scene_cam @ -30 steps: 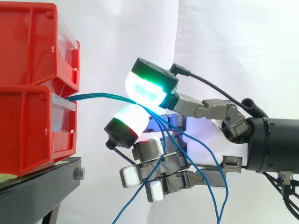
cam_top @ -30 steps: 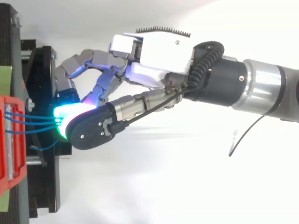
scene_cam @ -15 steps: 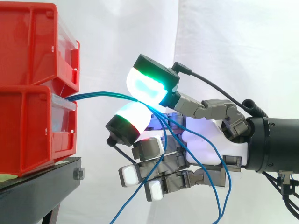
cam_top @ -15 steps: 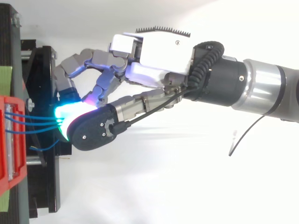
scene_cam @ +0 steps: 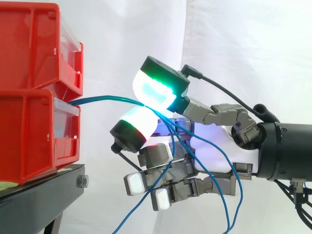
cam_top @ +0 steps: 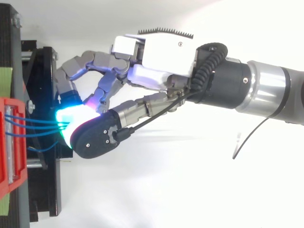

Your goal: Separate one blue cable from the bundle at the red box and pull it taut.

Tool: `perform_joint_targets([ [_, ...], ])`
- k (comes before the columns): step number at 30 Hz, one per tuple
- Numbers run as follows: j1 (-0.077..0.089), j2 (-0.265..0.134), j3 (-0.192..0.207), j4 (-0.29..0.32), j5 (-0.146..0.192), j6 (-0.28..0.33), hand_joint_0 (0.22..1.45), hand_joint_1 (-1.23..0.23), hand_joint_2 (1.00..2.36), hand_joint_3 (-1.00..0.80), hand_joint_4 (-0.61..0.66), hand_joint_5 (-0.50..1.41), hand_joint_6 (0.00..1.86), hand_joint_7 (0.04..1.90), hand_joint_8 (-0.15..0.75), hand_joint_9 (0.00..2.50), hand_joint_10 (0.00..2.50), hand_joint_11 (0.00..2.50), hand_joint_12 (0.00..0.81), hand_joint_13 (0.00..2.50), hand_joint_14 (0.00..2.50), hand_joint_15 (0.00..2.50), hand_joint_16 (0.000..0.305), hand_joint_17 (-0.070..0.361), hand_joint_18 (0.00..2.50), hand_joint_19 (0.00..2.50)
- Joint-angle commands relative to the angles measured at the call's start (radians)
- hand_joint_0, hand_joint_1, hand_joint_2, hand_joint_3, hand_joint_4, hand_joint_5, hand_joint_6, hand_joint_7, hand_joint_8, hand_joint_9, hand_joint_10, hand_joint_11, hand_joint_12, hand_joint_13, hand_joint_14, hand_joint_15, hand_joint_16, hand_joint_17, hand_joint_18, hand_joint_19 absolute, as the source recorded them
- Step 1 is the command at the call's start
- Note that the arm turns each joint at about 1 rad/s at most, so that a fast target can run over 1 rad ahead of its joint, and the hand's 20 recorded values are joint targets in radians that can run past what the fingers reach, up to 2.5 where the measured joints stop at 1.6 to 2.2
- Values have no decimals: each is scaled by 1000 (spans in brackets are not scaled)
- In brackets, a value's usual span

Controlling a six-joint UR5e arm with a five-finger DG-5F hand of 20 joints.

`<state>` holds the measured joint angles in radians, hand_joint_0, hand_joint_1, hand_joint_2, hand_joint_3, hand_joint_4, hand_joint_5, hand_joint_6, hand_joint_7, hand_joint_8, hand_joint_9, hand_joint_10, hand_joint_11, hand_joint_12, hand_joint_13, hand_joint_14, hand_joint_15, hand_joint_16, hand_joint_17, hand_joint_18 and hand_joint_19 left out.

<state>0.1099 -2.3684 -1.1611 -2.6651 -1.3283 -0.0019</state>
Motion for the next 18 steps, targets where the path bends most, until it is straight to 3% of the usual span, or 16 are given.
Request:
perform_joint_targets([
  [1,-1,0,0,-1,0,2,704,-946,1000,-500,9,-160,900,1359,329,1149,30,1267,393,962,27,651,49,110,870,783],
  [13,-1,0,0,-13,-12,16,510,-944,1000,-500,60,-163,882,1305,351,1135,29,1238,421,956,26,659,53,120,889,800],
  [18,-1,0,-2,-13,-12,19,465,-796,1000,-500,92,-162,862,1215,363,1135,26,1209,438,961,24,646,58,131,918,796],
])
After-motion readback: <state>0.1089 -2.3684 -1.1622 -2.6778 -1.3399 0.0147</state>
